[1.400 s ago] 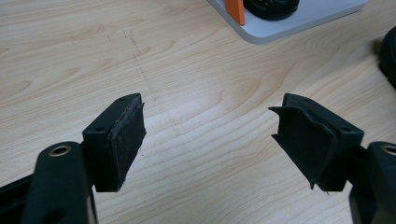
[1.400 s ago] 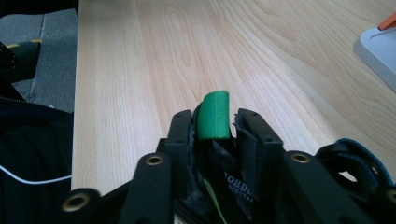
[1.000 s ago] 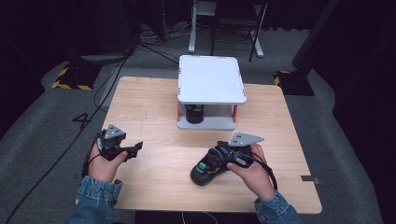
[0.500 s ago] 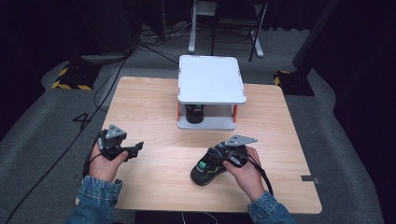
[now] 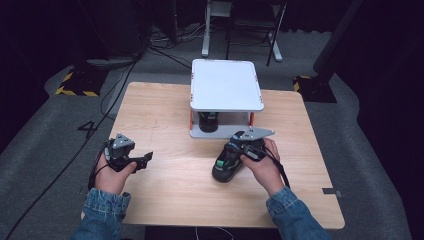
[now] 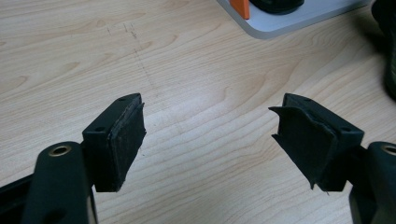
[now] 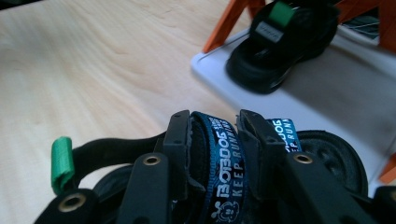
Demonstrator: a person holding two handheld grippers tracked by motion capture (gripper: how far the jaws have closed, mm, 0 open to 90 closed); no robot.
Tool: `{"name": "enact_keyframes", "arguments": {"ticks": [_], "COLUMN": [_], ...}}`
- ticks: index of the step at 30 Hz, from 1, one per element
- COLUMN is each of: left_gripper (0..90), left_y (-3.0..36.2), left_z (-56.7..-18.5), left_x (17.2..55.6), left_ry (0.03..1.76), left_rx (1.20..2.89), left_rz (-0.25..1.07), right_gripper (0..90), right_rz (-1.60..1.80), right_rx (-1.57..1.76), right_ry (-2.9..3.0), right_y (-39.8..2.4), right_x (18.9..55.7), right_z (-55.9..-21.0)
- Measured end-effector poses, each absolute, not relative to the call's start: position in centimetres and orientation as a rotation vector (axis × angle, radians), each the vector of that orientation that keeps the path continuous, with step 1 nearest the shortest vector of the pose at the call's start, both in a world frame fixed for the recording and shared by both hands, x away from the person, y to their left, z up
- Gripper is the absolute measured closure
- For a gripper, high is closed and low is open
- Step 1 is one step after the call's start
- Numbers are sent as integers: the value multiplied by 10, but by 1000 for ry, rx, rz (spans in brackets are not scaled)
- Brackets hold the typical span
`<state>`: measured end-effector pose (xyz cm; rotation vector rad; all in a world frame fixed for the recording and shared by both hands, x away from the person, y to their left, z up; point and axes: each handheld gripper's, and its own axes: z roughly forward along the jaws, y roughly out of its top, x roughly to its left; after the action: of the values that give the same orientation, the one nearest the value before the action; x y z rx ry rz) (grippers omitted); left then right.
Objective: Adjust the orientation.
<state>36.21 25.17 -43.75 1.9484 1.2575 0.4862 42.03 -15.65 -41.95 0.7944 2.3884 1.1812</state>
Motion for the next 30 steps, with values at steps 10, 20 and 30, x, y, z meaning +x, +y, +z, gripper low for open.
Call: {"name": "enact_keyframes", "arguments": {"ticks": [10, 20, 30], "left_gripper": [238, 238, 237], "left_y": [254, 256, 249], "left_z": [-442, -442, -441], "left_x": [363, 361, 366], "left_ry": [1271, 1275, 1255], "left_rx": [1950, 1952, 1958], "left_rz": [475, 480, 472], "right_gripper": [624, 425, 735], "right_rz": [1091, 1317, 1151], "right_rx": [669, 857, 758], "right_ry": [2386, 2273, 2497], "right_y": [-152, -166, -140], "right_x": [475, 434, 413], "right_z": [-432, -418, -436]}}
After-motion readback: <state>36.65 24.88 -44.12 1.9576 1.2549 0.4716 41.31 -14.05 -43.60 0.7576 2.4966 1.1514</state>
